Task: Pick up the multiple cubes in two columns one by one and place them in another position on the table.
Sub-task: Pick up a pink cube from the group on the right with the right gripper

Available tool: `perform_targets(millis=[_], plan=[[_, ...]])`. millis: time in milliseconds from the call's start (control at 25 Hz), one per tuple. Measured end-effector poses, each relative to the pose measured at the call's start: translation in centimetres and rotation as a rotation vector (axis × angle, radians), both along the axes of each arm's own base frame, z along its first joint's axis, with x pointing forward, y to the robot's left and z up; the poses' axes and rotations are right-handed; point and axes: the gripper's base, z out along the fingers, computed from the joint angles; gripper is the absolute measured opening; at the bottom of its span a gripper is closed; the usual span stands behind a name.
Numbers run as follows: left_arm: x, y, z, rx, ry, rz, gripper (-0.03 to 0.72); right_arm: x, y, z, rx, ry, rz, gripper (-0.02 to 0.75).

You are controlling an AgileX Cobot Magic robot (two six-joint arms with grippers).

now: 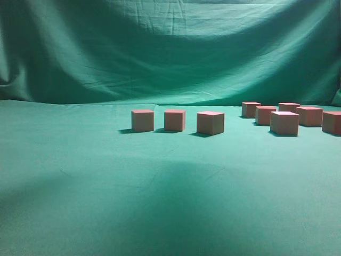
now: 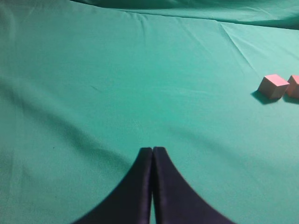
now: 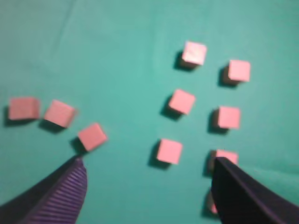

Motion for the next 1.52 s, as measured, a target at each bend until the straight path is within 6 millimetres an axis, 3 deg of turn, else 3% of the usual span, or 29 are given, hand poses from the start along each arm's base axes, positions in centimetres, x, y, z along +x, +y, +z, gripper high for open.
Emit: perform_targets(millis=[240,440,560,640,880,1120,1520], plan=[[0.0,0.0,0.0,0.000,0.000,0.000,0.000,-3.1,-9.1,-4.8,-0.034,0.148,-0.247,0.509],[0.0,0.0,0.0,0.000,0.000,0.000,0.000,-5.2,-12.4,-11.0,-0.010,0.230,-0.332,0.509],[0.0,0.0,0.0,0.000,0.000,0.000,0.000,-5.6,-13.0,-13.6,0.009,0.217,-0.337,0.509],[0.0,0.0,0.0,0.000,0.000,0.000,0.000,-5.4,-13.0,-14.4,0.031,0.173,-0.326,0.509],[0.0,0.0,0.0,0.000,0.000,0.000,0.000,-3.4,-12.7,-16.6,0.028,0.122,-0.280,0.509],[0.0,0.0,0.0,0.000,0.000,0.000,0.000,-1.7,-13.9,-19.7,0.020,0.144,-0.312,0.509],[0.0,0.0,0.0,0.000,0.000,0.000,0.000,-0.6,-14.2,-21.9,0.037,0.153,-0.329,0.509]])
